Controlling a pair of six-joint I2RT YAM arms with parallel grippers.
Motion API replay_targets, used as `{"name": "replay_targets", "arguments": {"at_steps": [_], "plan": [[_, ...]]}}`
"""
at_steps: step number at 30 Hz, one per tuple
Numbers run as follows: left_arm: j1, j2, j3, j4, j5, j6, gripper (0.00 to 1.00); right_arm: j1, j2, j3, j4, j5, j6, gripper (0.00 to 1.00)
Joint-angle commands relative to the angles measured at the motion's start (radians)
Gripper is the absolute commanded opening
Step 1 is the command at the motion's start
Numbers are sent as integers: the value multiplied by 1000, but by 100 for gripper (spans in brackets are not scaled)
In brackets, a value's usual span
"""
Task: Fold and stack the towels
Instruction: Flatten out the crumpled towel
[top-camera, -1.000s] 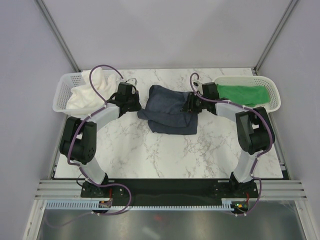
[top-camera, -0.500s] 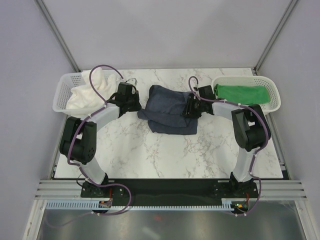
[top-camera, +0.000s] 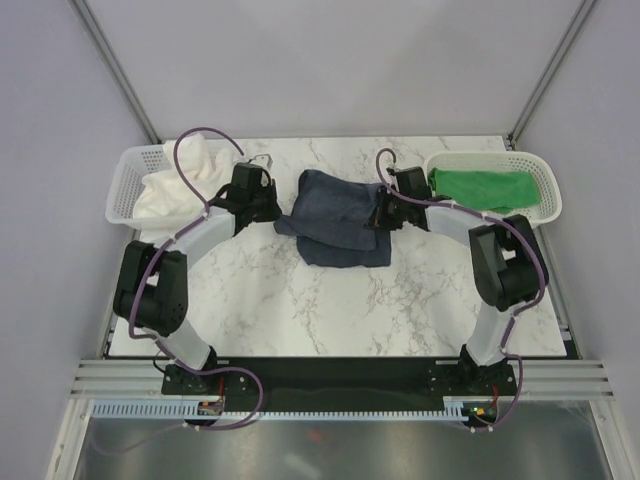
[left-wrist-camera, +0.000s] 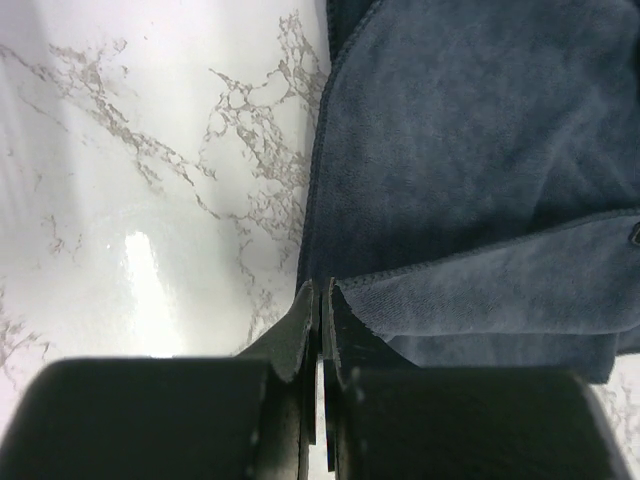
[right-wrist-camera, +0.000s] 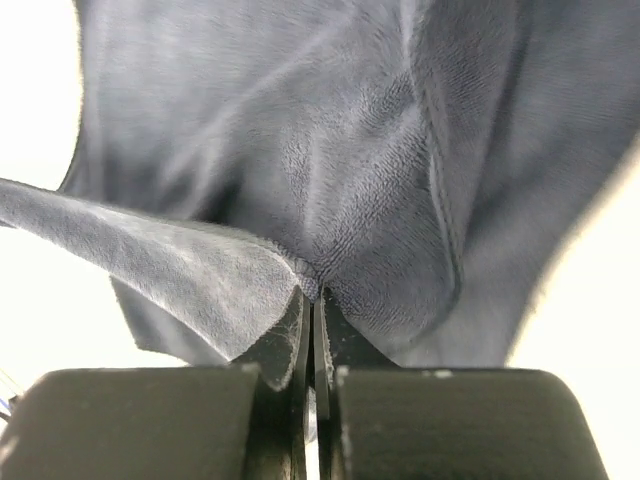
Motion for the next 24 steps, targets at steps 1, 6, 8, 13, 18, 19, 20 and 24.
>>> {"name": "replay_targets", "arguments": {"at_steps": [1, 6, 8, 13, 18, 19, 20, 24], "plan": [[-8, -150, 56, -19, 20, -38, 2, 2, -233, -30, 3, 83, -64, 0], [-33, -237, 64, -57, 91, -69, 2, 23, -409, -126, -27, 76, -72, 17], [-42, -256, 41, -56, 97, -71, 2, 31, -447, -148, -27, 74, -72, 4], [-59, -331, -10, -56, 89, -81, 2, 34, -571, -201, -5, 94, -61, 0], [-65, -342, -21, -57, 112, -87, 2, 34, -574, -220, -22, 90, -73, 0], [-67, -343, -21, -56, 112, -89, 2, 36, -574, -227, -13, 87, -69, 0], [-68, -345, -21, -57, 108, -89, 2, 37, -576, -237, -1, 77, -61, 0], [-68, -365, -18, -57, 93, -83, 2, 45, -592, -241, 21, 67, -67, 1]]}}
